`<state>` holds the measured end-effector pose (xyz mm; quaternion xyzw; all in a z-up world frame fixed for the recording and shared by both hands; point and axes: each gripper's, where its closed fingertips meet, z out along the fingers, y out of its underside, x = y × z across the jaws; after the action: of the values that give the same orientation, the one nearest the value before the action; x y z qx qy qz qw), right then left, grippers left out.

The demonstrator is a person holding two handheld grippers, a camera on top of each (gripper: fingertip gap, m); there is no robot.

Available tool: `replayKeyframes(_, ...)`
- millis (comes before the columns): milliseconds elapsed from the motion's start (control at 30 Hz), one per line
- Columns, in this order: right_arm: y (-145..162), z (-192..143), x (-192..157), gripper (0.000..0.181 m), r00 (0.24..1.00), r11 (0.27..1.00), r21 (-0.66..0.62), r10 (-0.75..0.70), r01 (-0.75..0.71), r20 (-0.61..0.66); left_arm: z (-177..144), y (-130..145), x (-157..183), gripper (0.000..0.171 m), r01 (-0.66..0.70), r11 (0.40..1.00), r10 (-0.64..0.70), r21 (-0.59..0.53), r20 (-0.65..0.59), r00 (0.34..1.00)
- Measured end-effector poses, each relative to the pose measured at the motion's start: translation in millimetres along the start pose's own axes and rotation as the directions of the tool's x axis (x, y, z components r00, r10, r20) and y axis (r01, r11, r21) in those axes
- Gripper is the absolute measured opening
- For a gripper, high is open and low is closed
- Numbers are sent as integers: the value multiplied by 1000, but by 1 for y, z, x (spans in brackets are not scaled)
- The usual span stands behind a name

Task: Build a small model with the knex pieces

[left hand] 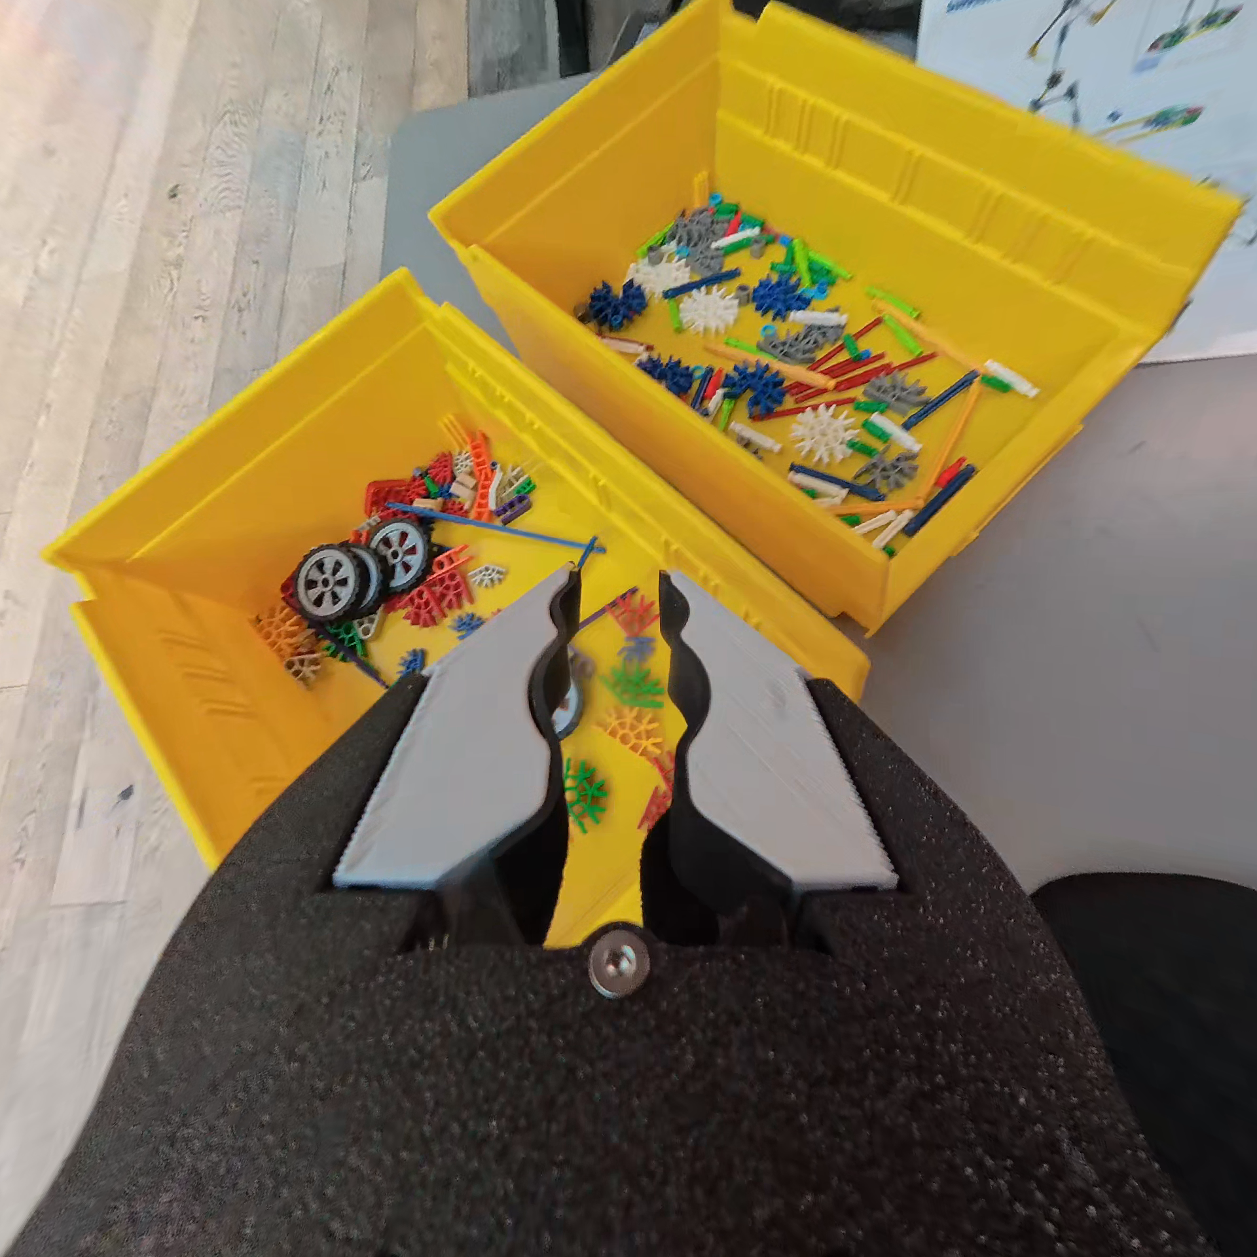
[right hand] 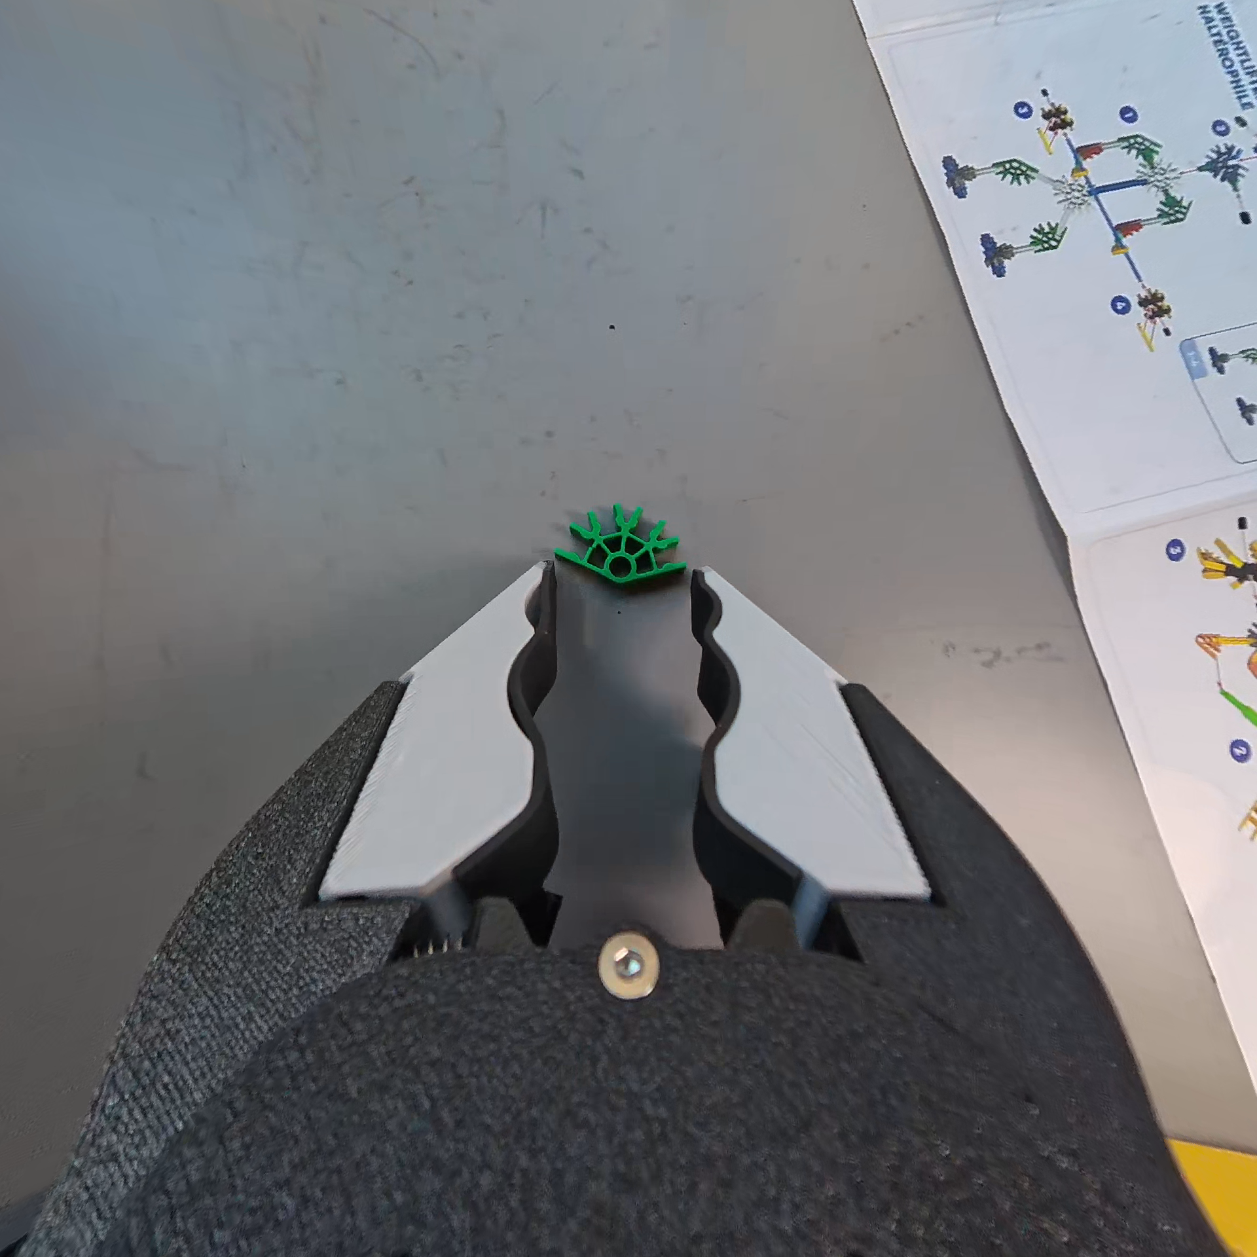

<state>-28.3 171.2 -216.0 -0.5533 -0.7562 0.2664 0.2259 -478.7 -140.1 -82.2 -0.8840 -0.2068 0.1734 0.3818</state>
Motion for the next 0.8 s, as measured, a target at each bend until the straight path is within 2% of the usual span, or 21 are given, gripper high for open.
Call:
replayKeyframes(100,6,-5,6,41,1000,1000,-13,2,-2,-17,8,24,-21,21,-54,990,63,-127,66,996)
replayKeyframes(200,14,-14,21,42,996,999,-28,18,-21,-92,16,48,-43,21,-65,966,92,-248,99,991)
replayKeyframes(267,14,-23,31,42,989,999,-3,46,-47,-141,20,61,-59,21,-45,948,83,-315,108,991)
replayKeyframes(367,4,-35,33,42,986,995,78,69,-58,-149,25,77,-84,21,-2,918,53,-396,119,992)
replayKeyframes(567,-12,-35,31,42,987,986,161,76,-53,-139,51,97,-104,21,34,858,-35,-513,8,999)
replayKeyframes(633,-14,-35,31,41,987,982,183,81,-55,-136,58,96,-110,21,1,840,0,-543,3,1000)
replayKeyframes(733,-22,-38,31,41,988,964,256,110,-78,-111,65,103,-121,22,-80,764,107,-641,3,994)
replayKeyframes(800,-27,-41,32,41,987,950,298,131,-98,-94,71,108,-122,22,-94,721,104,-687,-26,994)
